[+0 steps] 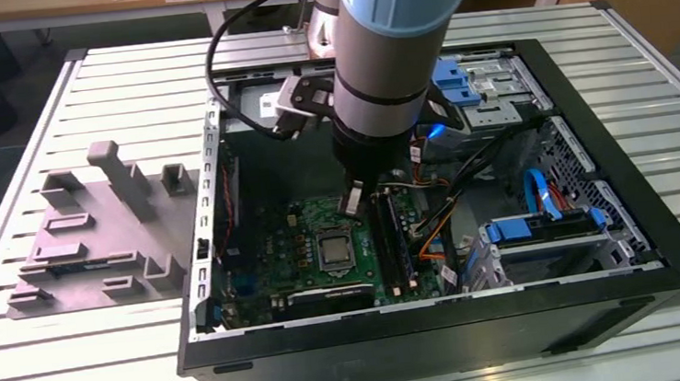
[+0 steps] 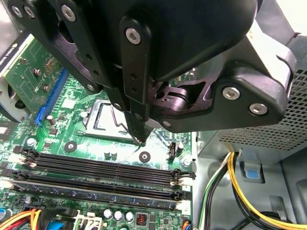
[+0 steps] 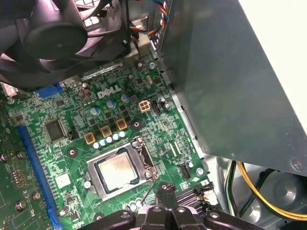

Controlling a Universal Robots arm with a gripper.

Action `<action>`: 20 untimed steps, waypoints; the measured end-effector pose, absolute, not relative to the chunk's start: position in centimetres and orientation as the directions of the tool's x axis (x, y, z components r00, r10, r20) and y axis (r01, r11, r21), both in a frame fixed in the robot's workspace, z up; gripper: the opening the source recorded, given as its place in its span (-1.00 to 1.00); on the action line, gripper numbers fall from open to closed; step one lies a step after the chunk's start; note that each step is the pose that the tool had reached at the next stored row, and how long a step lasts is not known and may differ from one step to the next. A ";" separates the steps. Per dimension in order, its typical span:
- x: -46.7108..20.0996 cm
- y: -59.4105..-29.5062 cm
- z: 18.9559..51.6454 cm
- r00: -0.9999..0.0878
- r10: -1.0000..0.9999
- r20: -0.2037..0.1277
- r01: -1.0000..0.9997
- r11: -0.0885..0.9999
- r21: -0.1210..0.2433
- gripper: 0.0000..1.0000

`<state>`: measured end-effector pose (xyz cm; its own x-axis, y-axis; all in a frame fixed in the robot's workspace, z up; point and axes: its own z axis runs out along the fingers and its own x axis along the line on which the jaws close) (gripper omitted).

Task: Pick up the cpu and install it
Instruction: 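Install the first cpu locking lever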

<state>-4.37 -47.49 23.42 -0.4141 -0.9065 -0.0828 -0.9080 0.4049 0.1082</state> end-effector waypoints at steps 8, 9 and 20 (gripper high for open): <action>-4.5 -48.1 23.3 -0.360 -0.929 -0.083 -0.930 0.351 0.108 -0.79; -4.5 -48.3 23.3 -0.359 -0.930 -0.083 -0.930 0.350 0.108 -0.79; -4.5 -48.8 23.1 -0.256 -0.964 -0.078 -0.963 0.247 0.107 -0.79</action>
<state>-4.51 -48.75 23.06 -0.2557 -0.9636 -0.0780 -0.9631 0.2469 0.1070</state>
